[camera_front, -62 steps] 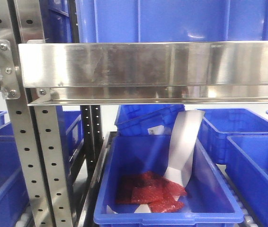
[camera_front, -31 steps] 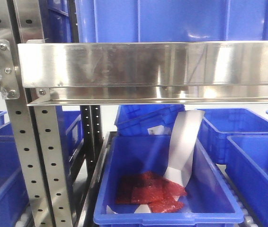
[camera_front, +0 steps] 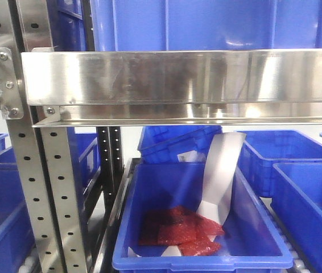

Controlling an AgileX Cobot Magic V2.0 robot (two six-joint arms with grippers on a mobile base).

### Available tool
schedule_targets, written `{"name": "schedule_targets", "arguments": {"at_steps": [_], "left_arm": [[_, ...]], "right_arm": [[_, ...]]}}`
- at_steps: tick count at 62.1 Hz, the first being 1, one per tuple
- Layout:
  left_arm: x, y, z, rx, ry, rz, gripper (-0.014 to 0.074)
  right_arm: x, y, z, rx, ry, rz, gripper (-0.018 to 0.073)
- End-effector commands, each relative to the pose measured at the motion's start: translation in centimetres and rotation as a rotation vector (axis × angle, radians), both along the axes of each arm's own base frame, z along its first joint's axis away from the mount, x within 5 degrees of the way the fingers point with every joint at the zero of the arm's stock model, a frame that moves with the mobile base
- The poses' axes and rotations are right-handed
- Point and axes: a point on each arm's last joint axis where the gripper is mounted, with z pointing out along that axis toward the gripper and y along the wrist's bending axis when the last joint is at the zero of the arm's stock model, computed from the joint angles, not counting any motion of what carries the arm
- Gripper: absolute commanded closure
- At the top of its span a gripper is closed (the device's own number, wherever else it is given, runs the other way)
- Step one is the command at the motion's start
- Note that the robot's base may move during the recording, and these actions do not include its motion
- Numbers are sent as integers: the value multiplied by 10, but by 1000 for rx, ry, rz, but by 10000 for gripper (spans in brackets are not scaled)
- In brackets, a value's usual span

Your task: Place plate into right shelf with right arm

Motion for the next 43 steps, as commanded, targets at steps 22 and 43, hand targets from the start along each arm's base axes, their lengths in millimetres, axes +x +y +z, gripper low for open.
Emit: {"name": "schedule_targets", "arguments": {"at_steps": [22,43], "left_arm": [[-1,1,5,-18,-89,9,724],[-1,1,5,-18,-89,9,724]], "right_arm": [[-17,-6,40,43,-168,-14,23],[-34,-41,56,62,-135,-90,431]]}}
